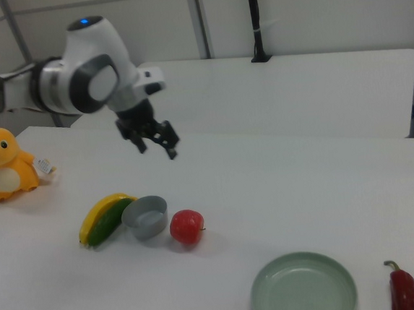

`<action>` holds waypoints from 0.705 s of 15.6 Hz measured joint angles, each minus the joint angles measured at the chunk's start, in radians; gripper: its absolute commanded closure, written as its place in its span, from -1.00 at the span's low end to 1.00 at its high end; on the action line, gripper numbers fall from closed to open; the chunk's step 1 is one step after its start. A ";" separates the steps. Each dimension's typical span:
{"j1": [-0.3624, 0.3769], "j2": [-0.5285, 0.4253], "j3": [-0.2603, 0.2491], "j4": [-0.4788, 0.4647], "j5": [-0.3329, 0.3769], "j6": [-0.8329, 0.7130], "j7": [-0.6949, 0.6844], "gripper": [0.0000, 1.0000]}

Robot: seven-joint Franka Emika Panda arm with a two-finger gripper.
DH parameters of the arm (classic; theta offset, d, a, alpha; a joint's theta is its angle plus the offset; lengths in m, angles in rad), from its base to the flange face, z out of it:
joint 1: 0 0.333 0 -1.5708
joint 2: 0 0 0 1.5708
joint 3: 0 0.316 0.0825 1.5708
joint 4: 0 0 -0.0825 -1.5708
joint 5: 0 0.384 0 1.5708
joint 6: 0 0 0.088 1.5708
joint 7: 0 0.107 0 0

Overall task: Red apple placed in the center of the desktop
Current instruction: 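Open the gripper, release the apple, and raise the arm away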

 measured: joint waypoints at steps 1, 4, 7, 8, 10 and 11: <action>0.022 -0.021 0.003 0.001 0.003 -0.044 0.014 -1.00; 0.088 -0.084 0.007 0.002 0.035 -0.176 0.033 -1.00; 0.121 -0.106 0.022 -0.003 0.059 -0.210 0.038 -1.00; 0.123 -0.106 0.029 -0.006 0.060 -0.210 0.038 -1.00; 0.123 -0.103 0.040 -0.018 0.060 -0.203 0.038 -1.00; 0.123 -0.102 0.043 -0.024 0.060 -0.194 0.038 -1.00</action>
